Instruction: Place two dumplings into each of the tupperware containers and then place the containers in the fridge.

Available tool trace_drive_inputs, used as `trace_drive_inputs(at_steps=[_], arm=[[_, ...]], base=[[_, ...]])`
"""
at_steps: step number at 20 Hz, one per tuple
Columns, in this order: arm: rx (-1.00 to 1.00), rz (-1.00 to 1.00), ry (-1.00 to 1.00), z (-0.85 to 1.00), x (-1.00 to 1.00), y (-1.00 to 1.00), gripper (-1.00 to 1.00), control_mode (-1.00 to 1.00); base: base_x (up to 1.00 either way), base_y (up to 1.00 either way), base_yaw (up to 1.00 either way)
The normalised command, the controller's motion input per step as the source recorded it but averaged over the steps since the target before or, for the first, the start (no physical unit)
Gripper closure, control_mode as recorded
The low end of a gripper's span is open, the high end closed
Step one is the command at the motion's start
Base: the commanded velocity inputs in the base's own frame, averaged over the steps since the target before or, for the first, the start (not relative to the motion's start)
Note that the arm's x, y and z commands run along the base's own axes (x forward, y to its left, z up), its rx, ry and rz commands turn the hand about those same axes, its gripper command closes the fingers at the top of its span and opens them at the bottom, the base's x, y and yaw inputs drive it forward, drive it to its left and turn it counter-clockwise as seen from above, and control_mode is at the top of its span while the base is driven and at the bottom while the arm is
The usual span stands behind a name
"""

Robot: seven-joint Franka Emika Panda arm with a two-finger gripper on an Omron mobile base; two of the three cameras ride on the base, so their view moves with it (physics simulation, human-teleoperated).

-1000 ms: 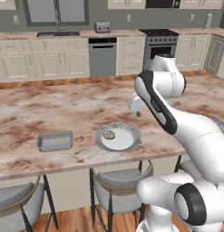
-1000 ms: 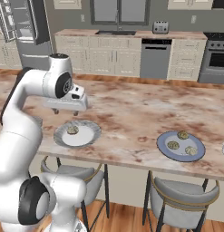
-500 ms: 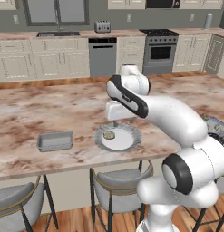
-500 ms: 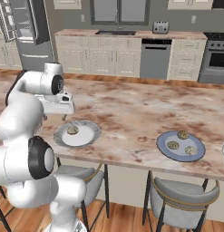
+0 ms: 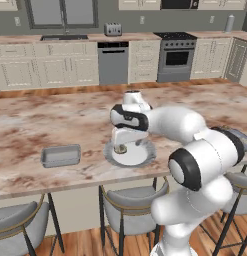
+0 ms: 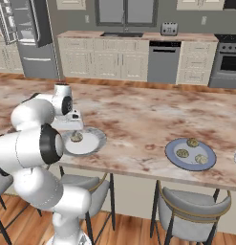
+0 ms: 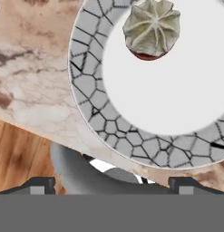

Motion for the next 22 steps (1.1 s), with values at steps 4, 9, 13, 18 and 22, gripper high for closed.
trace_drive_inputs(at_steps=[4, 9, 13, 18, 22], arm=[[0.01, 0.00, -0.04, -0.54, 0.62, 0.00, -1.00, -1.00], [0.01, 0.00, -0.03, -0.30, 0.48, 0.00, -1.00, -1.00], [0.00, 0.00, -0.11, -0.45, 0.41, 0.00, -1.00, -1.00], [0.00, 0.00, -0.05, -0.44, 0.49, 0.03, -1.00, -1.00], [0.00, 0.00, -0.01, -0.21, 0.41, 0.06, -1.00, -1.00]], base=[[0.00, 0.00, 0.00], [0.00, 0.00, 0.00], [0.00, 0.00, 0.00], [0.00, 0.00, 0.00], [0.00, 0.00, 0.00]])
